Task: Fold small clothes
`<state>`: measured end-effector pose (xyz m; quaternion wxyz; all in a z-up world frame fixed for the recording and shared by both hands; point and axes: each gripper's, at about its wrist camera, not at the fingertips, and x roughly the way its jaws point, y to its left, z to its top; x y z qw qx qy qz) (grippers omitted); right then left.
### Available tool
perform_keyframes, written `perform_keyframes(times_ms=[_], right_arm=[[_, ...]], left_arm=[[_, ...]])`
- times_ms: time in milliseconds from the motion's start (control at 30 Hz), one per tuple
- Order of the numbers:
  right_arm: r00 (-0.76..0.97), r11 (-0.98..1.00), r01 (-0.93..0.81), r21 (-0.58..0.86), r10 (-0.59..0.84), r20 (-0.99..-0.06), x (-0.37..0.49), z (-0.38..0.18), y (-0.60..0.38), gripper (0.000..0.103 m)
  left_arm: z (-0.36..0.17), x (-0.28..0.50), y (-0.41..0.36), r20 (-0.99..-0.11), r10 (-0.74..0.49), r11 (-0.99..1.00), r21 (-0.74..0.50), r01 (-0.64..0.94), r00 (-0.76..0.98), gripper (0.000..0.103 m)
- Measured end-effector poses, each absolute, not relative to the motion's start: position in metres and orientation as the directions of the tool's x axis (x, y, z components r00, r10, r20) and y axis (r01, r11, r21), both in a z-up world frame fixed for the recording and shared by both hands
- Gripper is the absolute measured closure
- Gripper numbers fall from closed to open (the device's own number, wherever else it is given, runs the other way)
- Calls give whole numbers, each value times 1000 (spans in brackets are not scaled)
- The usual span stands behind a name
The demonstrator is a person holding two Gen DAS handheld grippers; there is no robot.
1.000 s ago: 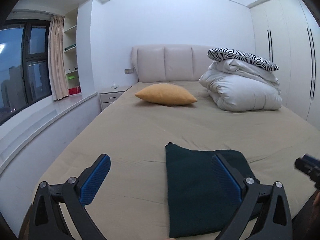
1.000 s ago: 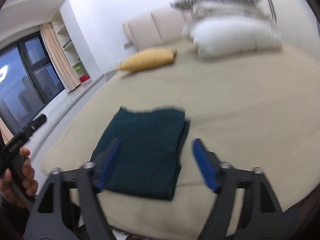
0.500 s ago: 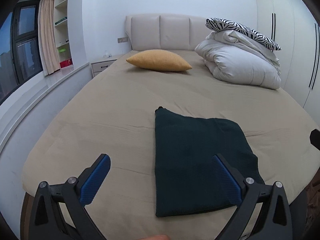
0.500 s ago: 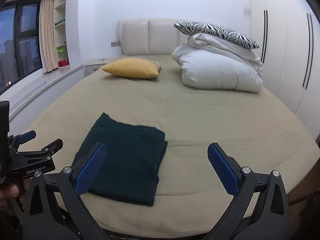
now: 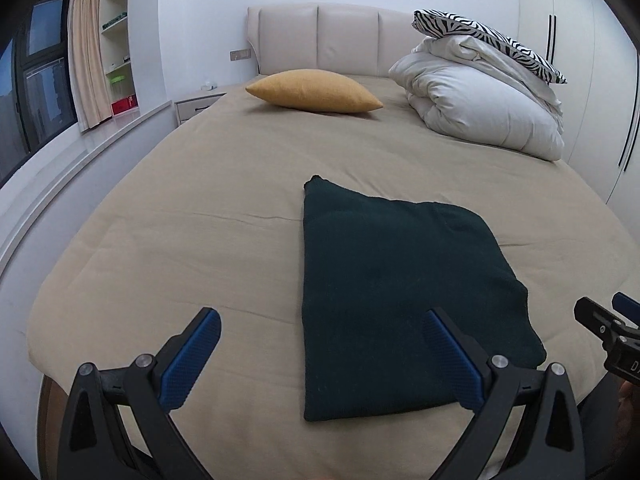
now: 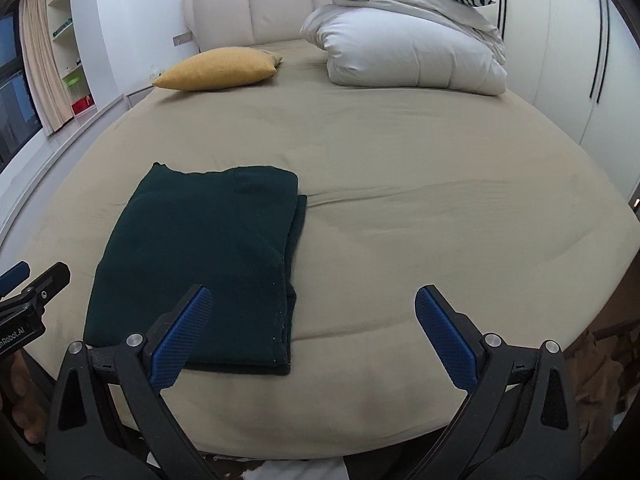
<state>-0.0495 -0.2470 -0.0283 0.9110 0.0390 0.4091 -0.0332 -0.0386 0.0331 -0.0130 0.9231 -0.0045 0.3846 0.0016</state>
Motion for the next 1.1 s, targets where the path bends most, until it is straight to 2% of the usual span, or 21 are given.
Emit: perform_keyframes(times_ms=[1100], right_arm=[[649,999,35,26,-3,-761,-52,-30,-225,0]], left_arm=[[-24,-38,35,-726,5,1000,-12,-20,687,0]])
